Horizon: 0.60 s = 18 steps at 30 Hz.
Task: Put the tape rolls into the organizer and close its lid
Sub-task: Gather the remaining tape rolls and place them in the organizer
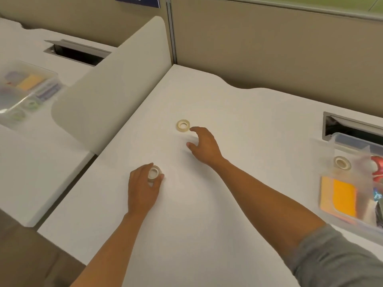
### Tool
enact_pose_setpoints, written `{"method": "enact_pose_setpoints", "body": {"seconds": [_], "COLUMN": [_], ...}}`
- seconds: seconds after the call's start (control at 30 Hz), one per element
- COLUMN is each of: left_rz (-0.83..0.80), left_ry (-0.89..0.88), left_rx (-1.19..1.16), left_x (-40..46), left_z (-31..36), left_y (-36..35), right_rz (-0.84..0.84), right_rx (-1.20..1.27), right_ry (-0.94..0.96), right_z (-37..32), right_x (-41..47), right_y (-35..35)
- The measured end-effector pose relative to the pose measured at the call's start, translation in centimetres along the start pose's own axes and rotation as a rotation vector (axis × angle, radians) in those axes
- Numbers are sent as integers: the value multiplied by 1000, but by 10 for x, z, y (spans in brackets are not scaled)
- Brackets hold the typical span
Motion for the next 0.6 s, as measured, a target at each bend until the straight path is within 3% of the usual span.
{"method": "enact_pose_setpoints", "body": {"seconds": [0.2, 0.4, 0.6], "left_rz": [-45, -68, -81], "left_ry": [-67, -92, -103], "left_rx": [-2, 1, 17], "left_x": [22, 26, 26], "left_z": [9, 5, 7], "left_y": [-14, -21, -23], "right_rz": [-39, -274, -97], "right_rx": [-120, -443, -523], "right_ry": [-24, -23, 79], "right_z": [1, 8, 0], "right_x": [46, 74, 57], "right_y": [-13, -46, -34]}}
Point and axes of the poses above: each hand's wrist, its own x-axis towards the middle knuckle, its own y-axis out of the back of the hand, z = x × y, the point moved 10 cm from there along x, towards the middle knuckle, and after that the axes turned 9 degrees about y, right-handed, at the moved point
